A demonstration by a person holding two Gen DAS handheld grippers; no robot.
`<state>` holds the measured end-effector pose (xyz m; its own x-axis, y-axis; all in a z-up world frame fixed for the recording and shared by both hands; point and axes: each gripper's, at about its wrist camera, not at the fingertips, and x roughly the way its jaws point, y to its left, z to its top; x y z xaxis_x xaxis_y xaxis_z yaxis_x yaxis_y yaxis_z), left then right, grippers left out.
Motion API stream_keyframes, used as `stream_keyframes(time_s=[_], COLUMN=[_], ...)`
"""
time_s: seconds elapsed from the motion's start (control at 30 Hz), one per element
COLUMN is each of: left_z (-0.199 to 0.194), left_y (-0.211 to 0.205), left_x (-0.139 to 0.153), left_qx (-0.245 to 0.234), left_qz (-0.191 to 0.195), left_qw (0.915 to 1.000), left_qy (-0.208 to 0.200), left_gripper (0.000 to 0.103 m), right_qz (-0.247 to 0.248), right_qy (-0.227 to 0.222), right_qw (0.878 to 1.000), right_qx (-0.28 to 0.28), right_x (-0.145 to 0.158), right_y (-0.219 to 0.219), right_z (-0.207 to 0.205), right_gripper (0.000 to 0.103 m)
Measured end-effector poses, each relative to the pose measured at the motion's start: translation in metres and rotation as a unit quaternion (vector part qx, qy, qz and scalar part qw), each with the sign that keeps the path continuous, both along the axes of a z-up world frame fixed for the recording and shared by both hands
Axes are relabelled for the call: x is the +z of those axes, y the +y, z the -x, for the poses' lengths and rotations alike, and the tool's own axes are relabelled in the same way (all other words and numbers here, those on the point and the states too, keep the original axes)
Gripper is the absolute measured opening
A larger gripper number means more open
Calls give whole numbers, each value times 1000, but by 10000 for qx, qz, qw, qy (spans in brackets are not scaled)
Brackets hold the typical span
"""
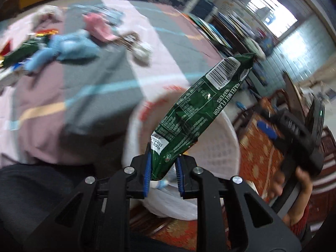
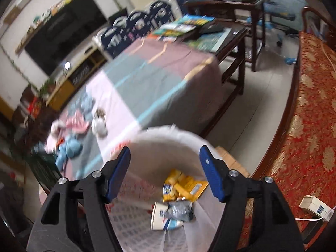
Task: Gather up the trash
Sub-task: 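Move both grippers over the white basket and release the wrapper and green bag, then grasp the crumpled white tissue with the right gripper and lift it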
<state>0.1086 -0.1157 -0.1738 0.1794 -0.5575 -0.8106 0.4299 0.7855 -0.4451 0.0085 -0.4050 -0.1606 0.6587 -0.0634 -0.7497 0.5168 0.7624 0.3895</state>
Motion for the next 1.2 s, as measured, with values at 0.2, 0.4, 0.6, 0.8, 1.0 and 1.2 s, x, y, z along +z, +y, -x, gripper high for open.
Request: stream_keyframes(time_s=[0.2, 0.4, 0.6, 0.8, 1.0, 1.2], left_z=[23, 8, -15, -29, -33, -39], left_y=[-39, 12, 87, 141, 165, 182], left_x=[-22, 17, 50, 61, 57, 46], left_qx=[-459, 735, 2314, 3162, 3607, 3897], left_qz=[-766, -1236, -1240, -848, -1104, -1236], left_qw=[9958, 9816, 9521, 9364, 9190, 9077], left_qy=[-186, -1258, -1568, -1265, -1149, -944], left_gripper=[85, 90, 93, 95, 95, 95], right_qz=[19, 160, 217, 200, 313, 652], right_qy=[-237, -169, -98, 81, 95, 175], right_qw=[9992, 9997, 9962, 9915, 9868, 9802], right_qx=[-318, 118, 838, 1285, 1588, 1860], right_x=[12, 12, 7, 2, 2, -10], right_y=[-17, 6, 49, 91, 129, 161], right_z=[6, -10, -34, -55, -80, -126], right_gripper=[70, 71, 73, 73, 73, 73])
